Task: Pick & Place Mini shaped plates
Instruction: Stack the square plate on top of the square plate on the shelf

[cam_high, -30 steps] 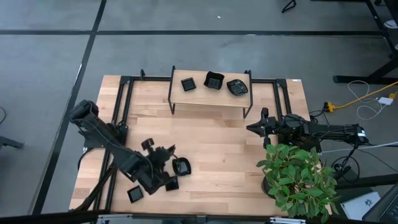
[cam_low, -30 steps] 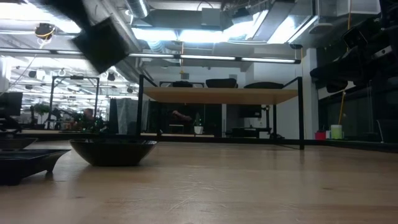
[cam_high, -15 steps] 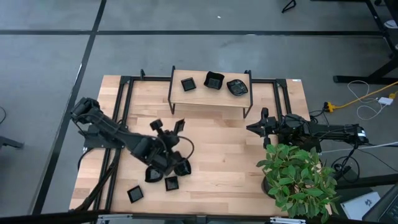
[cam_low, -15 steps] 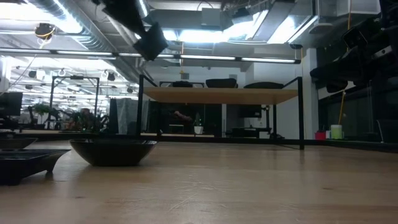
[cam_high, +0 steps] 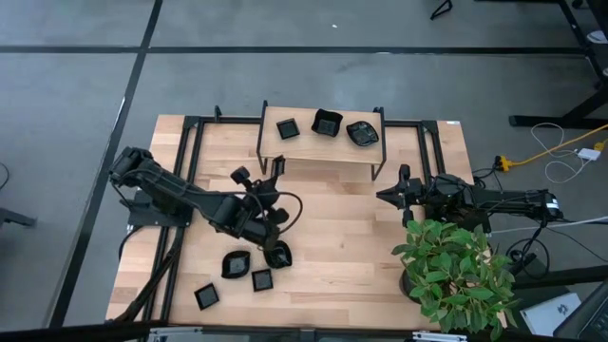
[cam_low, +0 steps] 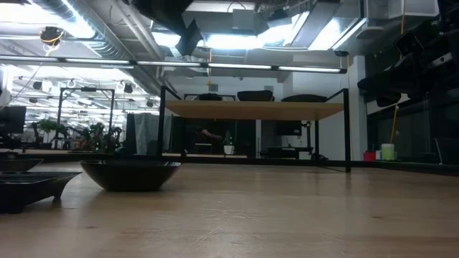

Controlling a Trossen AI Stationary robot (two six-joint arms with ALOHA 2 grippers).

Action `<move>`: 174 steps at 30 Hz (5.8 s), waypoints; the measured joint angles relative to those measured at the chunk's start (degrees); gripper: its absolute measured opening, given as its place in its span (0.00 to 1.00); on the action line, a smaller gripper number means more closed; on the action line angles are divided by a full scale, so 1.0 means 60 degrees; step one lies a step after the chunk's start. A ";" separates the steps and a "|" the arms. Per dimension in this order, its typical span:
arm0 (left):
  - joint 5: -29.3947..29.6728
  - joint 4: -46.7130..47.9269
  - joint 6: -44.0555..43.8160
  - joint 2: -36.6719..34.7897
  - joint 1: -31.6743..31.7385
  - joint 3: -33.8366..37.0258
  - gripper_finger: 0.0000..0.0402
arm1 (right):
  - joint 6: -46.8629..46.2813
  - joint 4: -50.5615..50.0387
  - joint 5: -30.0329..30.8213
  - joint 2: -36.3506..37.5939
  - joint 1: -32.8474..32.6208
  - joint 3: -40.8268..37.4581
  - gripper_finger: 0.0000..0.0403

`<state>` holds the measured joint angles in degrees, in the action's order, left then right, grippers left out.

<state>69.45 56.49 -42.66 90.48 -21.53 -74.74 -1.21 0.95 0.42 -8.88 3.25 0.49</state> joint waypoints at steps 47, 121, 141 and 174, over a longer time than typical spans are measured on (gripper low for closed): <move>-0.4897 -0.4087 0.5594 0.0007 0.6035 -0.0036 0.00 | 0.0000 0.0000 0.0001 0.0000 0.0000 -0.0003 0.08; -0.7521 -0.3869 0.6497 0.0007 0.7056 0.0040 0.19 | 0.0002 0.0000 -0.0001 0.0000 0.0001 -0.0002 0.08; -0.6222 -0.4021 0.7151 0.0007 0.6732 0.0047 0.01 | 0.0002 0.0000 0.0000 0.0000 -0.0001 0.0000 0.08; -0.6003 -0.3793 0.6238 0.0015 0.6683 0.0055 0.01 | 0.0003 0.0000 0.0000 0.0000 0.0000 0.0000 0.08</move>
<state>33.43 33.73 -5.23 90.56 18.57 -74.41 -1.19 0.95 0.42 -8.88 3.25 0.49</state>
